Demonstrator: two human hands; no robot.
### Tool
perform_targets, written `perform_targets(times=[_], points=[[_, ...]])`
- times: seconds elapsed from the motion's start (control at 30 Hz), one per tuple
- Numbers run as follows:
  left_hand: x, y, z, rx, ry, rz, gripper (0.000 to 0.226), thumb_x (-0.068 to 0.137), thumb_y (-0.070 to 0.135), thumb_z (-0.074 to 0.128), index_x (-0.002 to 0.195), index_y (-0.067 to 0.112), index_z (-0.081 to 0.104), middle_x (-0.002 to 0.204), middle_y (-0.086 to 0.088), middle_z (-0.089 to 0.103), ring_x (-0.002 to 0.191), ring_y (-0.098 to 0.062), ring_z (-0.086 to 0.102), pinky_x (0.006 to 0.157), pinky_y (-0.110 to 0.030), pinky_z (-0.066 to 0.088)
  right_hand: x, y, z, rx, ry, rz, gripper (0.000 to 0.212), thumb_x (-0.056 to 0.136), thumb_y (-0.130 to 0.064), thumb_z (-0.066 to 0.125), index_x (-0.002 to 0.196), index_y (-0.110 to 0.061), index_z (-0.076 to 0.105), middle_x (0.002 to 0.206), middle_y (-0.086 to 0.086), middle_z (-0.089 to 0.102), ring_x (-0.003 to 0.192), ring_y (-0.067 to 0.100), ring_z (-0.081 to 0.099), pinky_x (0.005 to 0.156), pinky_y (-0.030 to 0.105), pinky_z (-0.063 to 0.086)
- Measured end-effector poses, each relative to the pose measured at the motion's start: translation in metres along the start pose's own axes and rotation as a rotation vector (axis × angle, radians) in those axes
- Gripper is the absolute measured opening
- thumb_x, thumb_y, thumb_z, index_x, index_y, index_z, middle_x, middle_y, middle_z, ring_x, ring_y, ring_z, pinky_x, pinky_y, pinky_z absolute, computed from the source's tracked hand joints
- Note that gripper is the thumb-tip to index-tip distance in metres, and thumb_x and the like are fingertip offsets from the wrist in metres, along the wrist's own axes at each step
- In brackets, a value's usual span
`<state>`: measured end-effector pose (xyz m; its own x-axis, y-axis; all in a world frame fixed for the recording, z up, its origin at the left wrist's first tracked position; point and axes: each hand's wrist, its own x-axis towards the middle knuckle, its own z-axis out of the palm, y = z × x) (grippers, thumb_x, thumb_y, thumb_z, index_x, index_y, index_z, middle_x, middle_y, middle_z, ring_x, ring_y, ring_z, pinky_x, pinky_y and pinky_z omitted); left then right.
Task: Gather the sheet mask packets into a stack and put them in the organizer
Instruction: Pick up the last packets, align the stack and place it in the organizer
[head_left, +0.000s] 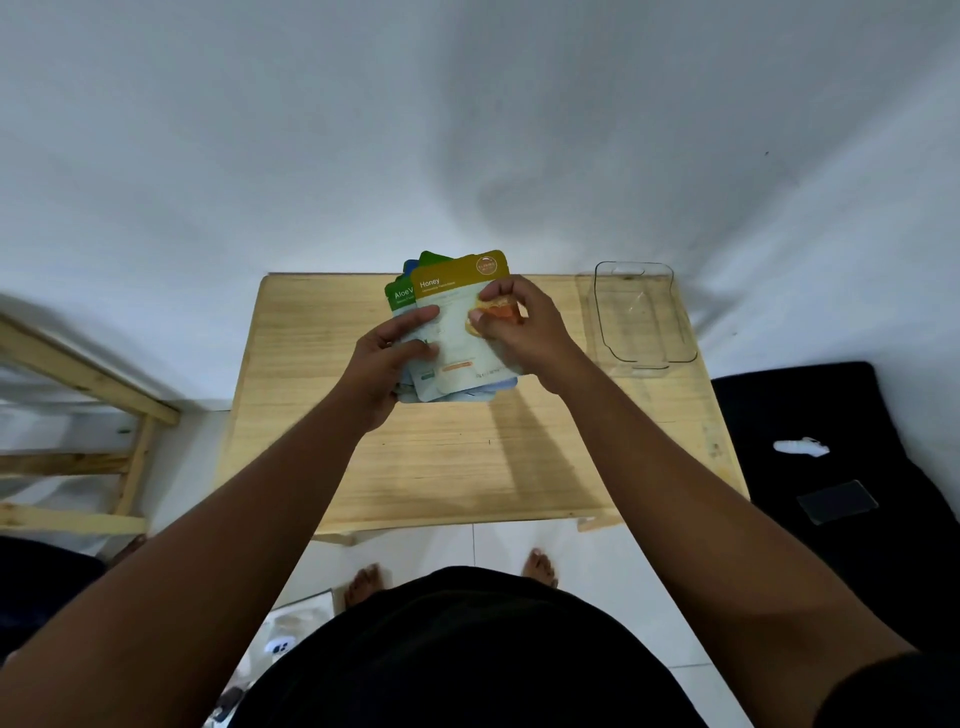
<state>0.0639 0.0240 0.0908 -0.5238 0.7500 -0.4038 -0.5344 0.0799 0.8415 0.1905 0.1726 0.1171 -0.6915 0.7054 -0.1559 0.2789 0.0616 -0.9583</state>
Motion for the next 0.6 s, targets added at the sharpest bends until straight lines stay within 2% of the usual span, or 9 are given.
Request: perform_targets(times=[0.1,0.23,0.27,0.33,0.4,0.5,0.6], points=[[0.003,0.001,0.001,0.026,-0.029,0.014,0.040,0.085,-0.010,0.061,0.108,0.020,0.076,0.115,0.005,0.071,0.106,-0.024,0.065,0.071,-0.034,0.060,-0.001,0.001,-0.001,0.027,-0.093,0.062,0.020,0.089,-0.015,0.073,0.097,-0.031,0.063,0.121,0.001,0.063,0.110,0.021,0.062,0.089,0.038,0.057],[0.008,0.001,0.001,0.129,-0.081,0.039,0.027,0.089,-0.001,0.068,0.109,0.016,0.076,0.120,0.004,0.069,0.112,-0.022,0.063,0.078,-0.035,0.060,-0.002,0.002,0.001,0.004,-0.034,-0.010,0.030,0.086,-0.010,0.076,0.112,-0.022,0.067,0.114,-0.008,0.063,0.097,0.005,0.061,0.074,0.015,0.054],[0.011,0.001,-0.001,0.178,-0.094,0.067,0.024,0.088,0.000,0.070,0.106,0.015,0.076,0.120,0.003,0.068,0.112,-0.021,0.063,0.079,-0.033,0.060,-0.001,0.003,0.000,0.024,-0.024,-0.029,0.035,0.084,-0.009,0.078,0.115,-0.021,0.067,0.115,-0.009,0.064,0.096,0.002,0.061,0.074,0.014,0.054],[0.016,0.003,-0.009,0.298,-0.121,0.138,0.020,0.086,0.001,0.074,0.102,0.013,0.075,0.118,0.003,0.068,0.113,-0.017,0.064,0.082,-0.031,0.060,0.000,0.007,0.000,0.072,-0.036,-0.022,0.040,0.079,-0.007,0.082,0.114,-0.022,0.069,0.116,-0.007,0.065,0.098,0.005,0.063,0.079,0.019,0.057],[0.021,0.006,-0.016,0.404,-0.133,0.193,0.019,0.083,0.002,0.077,0.098,0.012,0.075,0.112,0.006,0.072,0.110,-0.012,0.065,0.084,-0.033,0.061,0.002,0.010,0.000,0.154,-0.061,0.035,0.038,0.075,0.000,0.084,0.103,-0.022,0.071,0.112,-0.002,0.069,0.097,0.012,0.066,0.081,0.028,0.060],[0.029,0.004,-0.020,0.580,-0.073,0.277,0.017,0.075,-0.003,0.083,0.082,0.011,0.076,0.082,0.013,0.077,0.087,-0.001,0.069,0.080,-0.026,0.059,0.010,0.015,0.000,0.230,-0.060,0.070,0.034,0.068,0.015,0.082,0.078,-0.016,0.070,0.088,0.004,0.070,0.084,0.018,0.068,0.079,0.034,0.060],[0.039,-0.006,-0.020,0.706,0.028,0.325,0.019,0.070,-0.005,0.085,0.065,0.010,0.075,0.062,0.015,0.073,0.073,-0.002,0.069,0.080,-0.027,0.056,0.019,0.026,0.002,0.174,-0.030,0.040,0.045,0.063,0.020,0.082,0.053,-0.021,0.065,0.070,0.009,0.065,0.076,0.026,0.066,0.077,0.038,0.060]])
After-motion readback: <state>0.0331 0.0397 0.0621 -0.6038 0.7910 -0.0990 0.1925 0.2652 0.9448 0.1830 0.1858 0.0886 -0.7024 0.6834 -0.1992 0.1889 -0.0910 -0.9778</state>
